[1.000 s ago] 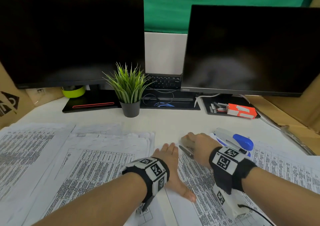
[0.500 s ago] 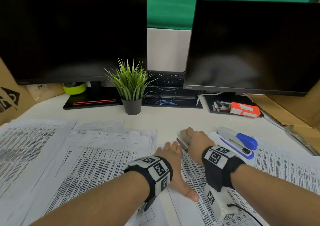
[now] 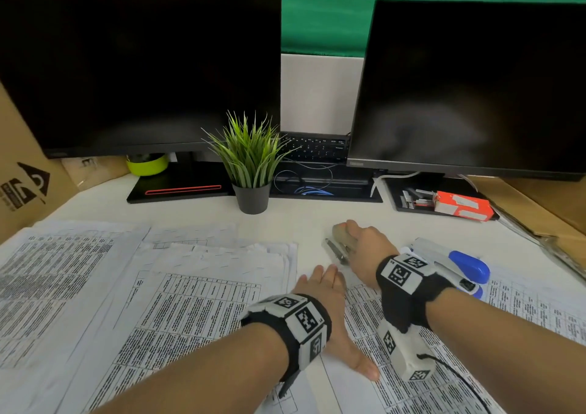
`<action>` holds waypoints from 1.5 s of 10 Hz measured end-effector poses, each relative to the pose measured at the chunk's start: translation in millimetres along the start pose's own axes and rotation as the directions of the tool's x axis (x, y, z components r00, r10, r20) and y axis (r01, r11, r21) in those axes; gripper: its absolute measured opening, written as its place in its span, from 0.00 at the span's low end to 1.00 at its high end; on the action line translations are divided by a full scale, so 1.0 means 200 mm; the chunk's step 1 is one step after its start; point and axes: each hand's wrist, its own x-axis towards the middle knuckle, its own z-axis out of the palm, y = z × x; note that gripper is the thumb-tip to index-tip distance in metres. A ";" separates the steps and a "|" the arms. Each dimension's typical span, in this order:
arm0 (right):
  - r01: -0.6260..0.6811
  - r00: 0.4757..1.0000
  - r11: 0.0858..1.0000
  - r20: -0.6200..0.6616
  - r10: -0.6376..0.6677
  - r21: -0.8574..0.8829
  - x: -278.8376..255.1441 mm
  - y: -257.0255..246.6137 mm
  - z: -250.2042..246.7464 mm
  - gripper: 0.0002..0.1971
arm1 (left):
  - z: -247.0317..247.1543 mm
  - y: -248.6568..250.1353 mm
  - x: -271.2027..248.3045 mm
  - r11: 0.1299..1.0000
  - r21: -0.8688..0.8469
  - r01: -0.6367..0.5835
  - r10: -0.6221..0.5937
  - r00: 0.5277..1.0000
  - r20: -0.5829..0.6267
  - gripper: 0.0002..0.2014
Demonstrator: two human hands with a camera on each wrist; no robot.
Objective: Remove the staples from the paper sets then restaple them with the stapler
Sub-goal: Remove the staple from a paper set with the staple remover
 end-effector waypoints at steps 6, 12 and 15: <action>-0.006 0.997 0.979 0.075 0.022 -0.203 -0.24 0.24 -0.02 0.31 | -0.04 0.01 -0.01 0.997 0.072 -0.002 -0.005 0.995 0.099 0.68; -0.038 0.995 0.989 0.084 0.050 -0.142 -0.32 0.34 -0.10 0.26 | -0.04 0.00 0.02 0.999 0.049 -0.015 0.010 0.995 0.100 0.69; -0.051 0.996 0.988 0.063 0.061 -0.145 -0.23 0.27 -0.08 0.28 | -0.02 -0.01 0.03 0.998 0.063 -0.013 0.007 0.995 0.097 0.69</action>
